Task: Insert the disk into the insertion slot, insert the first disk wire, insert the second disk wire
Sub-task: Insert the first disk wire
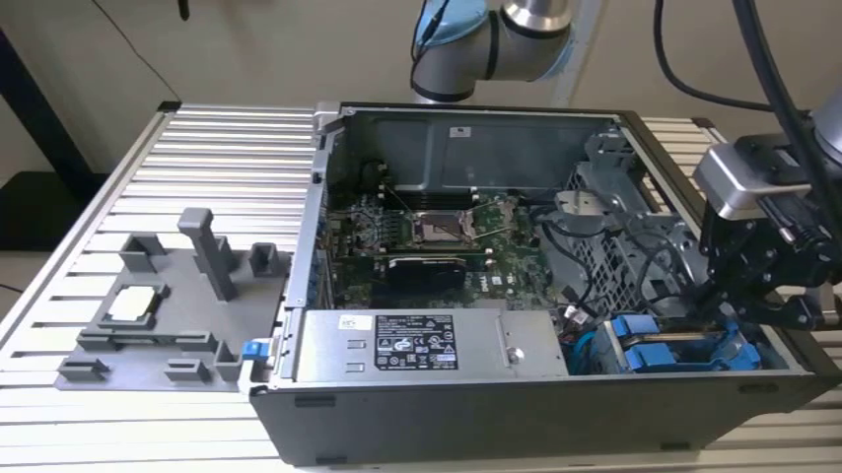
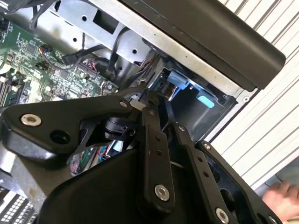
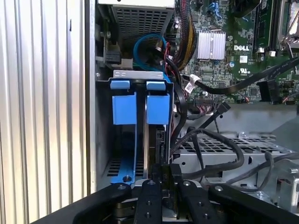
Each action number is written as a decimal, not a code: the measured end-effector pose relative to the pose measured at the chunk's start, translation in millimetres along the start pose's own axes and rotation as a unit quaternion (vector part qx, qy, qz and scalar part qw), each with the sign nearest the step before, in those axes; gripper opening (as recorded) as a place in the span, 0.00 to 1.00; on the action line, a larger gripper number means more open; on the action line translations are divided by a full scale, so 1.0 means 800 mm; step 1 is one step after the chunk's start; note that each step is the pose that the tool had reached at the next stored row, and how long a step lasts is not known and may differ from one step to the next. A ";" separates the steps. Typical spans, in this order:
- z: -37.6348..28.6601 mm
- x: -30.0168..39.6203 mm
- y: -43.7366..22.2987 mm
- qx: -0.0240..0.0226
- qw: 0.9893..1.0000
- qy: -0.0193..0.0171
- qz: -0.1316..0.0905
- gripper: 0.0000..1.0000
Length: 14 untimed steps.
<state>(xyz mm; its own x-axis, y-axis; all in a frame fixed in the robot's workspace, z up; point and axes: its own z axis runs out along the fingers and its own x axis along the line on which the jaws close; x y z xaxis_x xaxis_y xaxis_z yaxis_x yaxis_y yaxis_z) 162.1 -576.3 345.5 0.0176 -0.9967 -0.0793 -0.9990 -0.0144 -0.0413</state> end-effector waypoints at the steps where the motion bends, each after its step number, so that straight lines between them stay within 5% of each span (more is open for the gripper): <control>1: 0.0005 0.0001 -0.0001 0.000 1.000 0.000 0.000 0.19; 14: 0.0086 0.0008 -0.0014 0.000 1.000 0.000 0.000 0.19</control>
<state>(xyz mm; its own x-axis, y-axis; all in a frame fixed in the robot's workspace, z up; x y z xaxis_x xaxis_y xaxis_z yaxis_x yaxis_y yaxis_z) 163.5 -576.3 338.7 0.0177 -0.9967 -0.0795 -0.9990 -0.0145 -0.0412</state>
